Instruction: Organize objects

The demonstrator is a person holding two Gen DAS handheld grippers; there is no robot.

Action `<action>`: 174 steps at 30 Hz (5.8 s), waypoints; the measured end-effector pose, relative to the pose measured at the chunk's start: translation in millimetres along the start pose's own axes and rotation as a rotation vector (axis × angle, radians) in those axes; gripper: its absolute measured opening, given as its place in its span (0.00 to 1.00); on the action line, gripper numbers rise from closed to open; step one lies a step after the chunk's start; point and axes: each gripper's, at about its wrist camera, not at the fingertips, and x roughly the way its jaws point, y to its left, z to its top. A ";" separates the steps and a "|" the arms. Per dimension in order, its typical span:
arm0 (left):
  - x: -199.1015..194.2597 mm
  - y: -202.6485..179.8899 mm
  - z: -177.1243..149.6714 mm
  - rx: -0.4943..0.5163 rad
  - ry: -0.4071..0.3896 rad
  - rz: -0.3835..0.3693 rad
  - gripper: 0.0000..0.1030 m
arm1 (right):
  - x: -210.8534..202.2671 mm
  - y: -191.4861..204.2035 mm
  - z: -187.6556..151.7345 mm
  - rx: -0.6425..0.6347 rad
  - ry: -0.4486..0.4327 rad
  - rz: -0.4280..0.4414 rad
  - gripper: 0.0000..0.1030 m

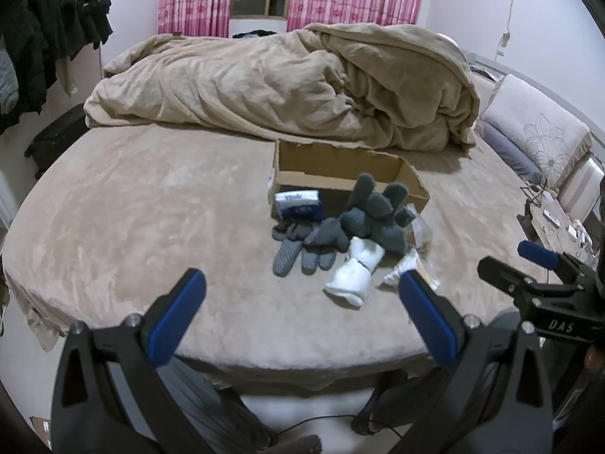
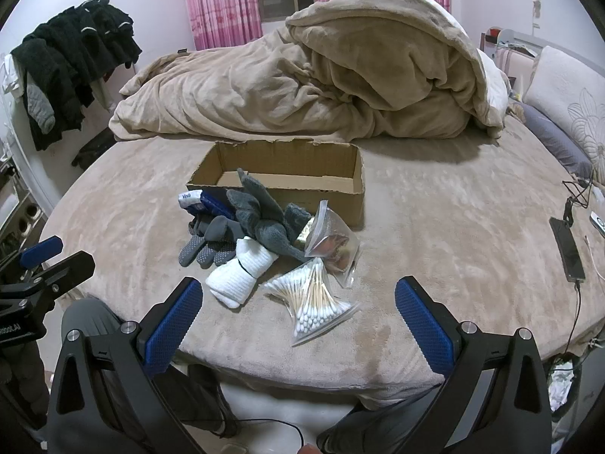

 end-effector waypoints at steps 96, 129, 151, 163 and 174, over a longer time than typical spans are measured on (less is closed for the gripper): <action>201.6 -64.1 -29.0 0.227 0.292 -0.084 0.56 | 145.4 -42.9 -34.2 0.081 0.270 0.180 0.58; 62.9 -65.5 42.5 0.143 0.065 -0.254 0.35 | 48.9 -47.9 32.6 0.068 0.034 0.211 0.47; 199.3 -63.7 118.8 0.075 0.108 -0.265 0.35 | 139.3 -73.3 120.3 0.092 -0.030 0.191 0.47; 276.9 -64.0 104.9 0.063 0.240 -0.248 0.39 | 205.2 -75.6 117.2 0.104 0.030 0.178 0.47; 214.9 -60.0 121.4 0.041 0.128 -0.254 0.60 | 153.4 -71.5 124.2 0.093 -0.071 0.136 0.71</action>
